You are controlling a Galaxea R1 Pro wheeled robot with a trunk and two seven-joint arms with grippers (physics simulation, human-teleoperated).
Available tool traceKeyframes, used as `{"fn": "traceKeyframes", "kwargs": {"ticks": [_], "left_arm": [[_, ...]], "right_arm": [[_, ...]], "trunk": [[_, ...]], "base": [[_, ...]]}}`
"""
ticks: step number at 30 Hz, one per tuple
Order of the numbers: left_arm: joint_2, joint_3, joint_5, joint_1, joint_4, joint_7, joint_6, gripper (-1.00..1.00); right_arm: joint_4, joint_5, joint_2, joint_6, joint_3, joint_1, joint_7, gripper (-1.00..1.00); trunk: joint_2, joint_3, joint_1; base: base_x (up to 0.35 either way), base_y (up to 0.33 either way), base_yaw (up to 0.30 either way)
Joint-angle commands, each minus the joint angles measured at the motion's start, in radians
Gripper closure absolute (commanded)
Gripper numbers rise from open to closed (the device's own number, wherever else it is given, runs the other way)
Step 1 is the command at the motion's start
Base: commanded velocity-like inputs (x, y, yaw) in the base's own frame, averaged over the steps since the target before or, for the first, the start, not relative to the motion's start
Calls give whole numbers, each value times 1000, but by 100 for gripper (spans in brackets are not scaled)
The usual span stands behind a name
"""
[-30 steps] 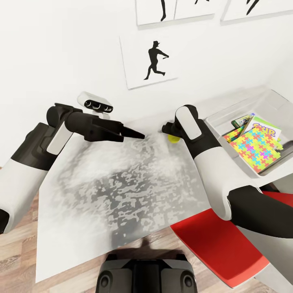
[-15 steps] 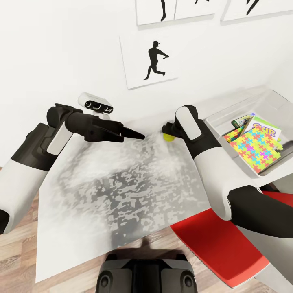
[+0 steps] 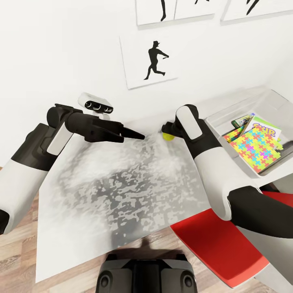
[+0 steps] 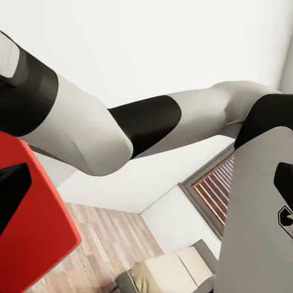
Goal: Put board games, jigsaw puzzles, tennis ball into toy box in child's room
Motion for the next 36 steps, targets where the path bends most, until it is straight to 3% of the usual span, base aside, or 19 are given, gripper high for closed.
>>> {"fn": "traceKeyframes", "kwargs": {"ticks": [1, 19, 25, 33, 36], "left_arm": [[1, -2, 1, -1, 0, -4, 11, -100], [2, -3, -1, 2, 0, -4, 11, -100], [3, -1, -1, 31, 2, -4, 11, -100], [44, -2, -4, 56, 1, -5, 11, -100], [47, 0, -1, 57, 0, -5, 11, -100]], "right_arm": [[-3, -11, 0, -2, 2, 0, -13, 100], [-39, -2, 0, -4, 11, 10, -16, 100], [-45, -2, 0, -1, 10, 10, -24, 100], [-54, -2, 0, 3, 10, 8, -29, 100], [-87, -3, 0, 3, 10, 7, -29, 100]], "trunk": [[-2, -1, 1], [-2, 14, 1], [-2, 24, 1], [-2, 37, 1], [-2, 42, 1]], "base": [[0, 0, 0], [0, 0, 0], [0, 0, 0], [-74, -19, 0], [-117, -57, 0]]}}
